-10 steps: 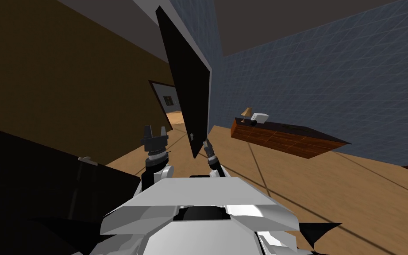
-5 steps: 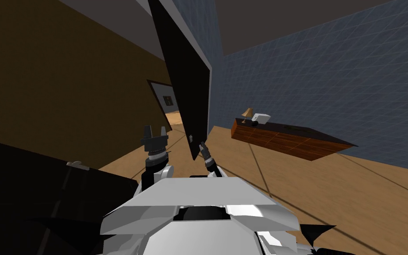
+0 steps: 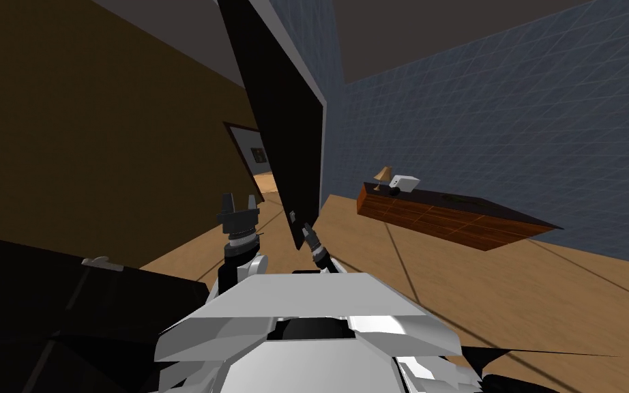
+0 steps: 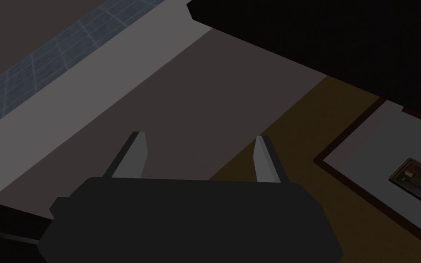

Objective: Push the door open

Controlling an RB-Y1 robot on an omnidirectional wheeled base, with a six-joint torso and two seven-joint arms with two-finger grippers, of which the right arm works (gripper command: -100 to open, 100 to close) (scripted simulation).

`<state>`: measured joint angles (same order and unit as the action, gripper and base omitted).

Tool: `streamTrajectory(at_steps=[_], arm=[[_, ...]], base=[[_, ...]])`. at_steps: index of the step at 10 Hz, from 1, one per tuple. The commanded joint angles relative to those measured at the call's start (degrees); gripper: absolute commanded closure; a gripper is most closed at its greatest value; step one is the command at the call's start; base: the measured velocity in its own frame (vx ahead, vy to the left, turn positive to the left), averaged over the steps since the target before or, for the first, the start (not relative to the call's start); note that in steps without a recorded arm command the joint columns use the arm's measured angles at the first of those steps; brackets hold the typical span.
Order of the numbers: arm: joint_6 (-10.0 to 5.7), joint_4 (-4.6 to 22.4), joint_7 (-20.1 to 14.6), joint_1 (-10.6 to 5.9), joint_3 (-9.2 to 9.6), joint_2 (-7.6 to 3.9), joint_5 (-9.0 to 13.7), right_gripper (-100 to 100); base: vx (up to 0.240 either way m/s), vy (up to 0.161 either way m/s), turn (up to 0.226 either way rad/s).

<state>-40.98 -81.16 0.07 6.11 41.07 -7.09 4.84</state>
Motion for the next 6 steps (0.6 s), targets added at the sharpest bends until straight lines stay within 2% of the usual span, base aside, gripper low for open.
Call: streamTrajectory(at_steps=[1,4,5,6], arm=[[-0.31,1.7,-0.4,-0.64,1.48,-0.32,0.0,-100],[-0.60,5.2,-1.1,-2.14,4.11,-0.53,0.0,-100],[-0.79,7.4,-1.6,-3.08,5.78,-0.65,0.0,-100],[-0.88,8.4,-1.8,-3.56,6.61,-0.72,0.0,-100]], base=[[0.086,-0.019,0.002],[0.094,-0.019,0.001],[0.144,-0.020,0.003],[0.153,-0.002,0.003]])
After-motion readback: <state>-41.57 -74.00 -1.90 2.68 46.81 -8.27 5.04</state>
